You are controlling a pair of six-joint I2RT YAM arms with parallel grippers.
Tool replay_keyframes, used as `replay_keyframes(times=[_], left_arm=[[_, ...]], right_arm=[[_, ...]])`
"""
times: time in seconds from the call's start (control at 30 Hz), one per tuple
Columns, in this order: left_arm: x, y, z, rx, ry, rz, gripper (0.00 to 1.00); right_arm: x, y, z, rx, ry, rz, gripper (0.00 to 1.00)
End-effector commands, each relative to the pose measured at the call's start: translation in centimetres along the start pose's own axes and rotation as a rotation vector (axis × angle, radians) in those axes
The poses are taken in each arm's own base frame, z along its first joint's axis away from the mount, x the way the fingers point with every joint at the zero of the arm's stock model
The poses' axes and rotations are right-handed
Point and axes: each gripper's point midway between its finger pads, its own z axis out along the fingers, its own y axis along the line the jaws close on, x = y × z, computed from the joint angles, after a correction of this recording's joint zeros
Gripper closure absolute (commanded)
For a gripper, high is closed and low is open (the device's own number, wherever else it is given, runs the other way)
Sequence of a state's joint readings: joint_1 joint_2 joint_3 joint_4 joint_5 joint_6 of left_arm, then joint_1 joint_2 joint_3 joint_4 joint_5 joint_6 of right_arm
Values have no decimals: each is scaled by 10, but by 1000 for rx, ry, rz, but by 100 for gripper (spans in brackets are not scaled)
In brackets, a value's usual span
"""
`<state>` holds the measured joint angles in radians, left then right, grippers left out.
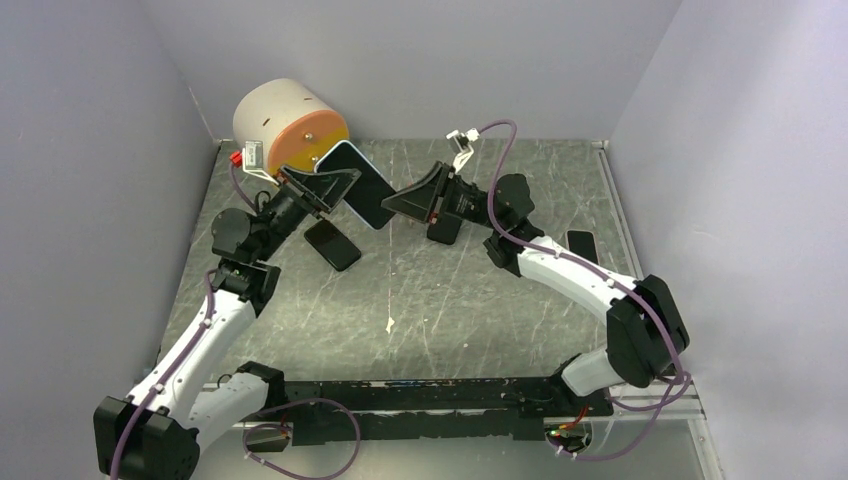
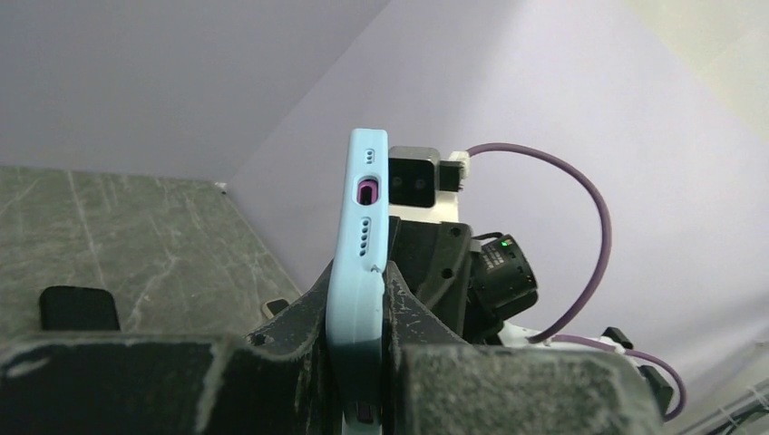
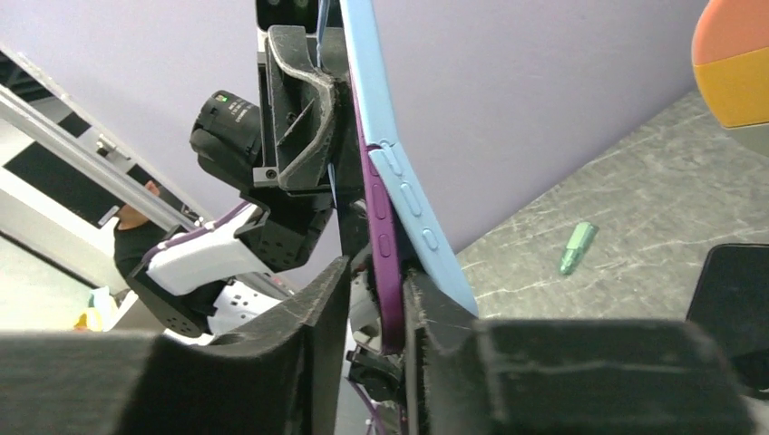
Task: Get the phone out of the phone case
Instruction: Remove the phone case from the phone.
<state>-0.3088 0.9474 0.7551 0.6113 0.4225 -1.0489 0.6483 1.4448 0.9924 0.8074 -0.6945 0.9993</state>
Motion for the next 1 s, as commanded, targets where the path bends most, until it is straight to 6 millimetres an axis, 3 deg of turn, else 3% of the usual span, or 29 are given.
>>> replay_keyframes(times=[0.0,0.17,0.37,0.5,0.7,0.97], left_arm=[[18,-10,-1,65,80,6,90],[16,-2,-10,-10,76,75,72],[14,5,-19,-75,74,147,45],[10,5,-27,-102,49,172,34],[10,1,-40,-120,58,222,26],[36,5,-39,-77,185,195,27]], right_arm=[[-17,60,11,-208,-1,-84,77],[-24,57,5,-205,-27,-66,100],[-33,57,0,-180,-55,-64,100],[-42,51,-5,-132,-94,-48,100],[-61,36,-14,-17,-196,13,100],[-78,34,-18,43,-282,62,100]])
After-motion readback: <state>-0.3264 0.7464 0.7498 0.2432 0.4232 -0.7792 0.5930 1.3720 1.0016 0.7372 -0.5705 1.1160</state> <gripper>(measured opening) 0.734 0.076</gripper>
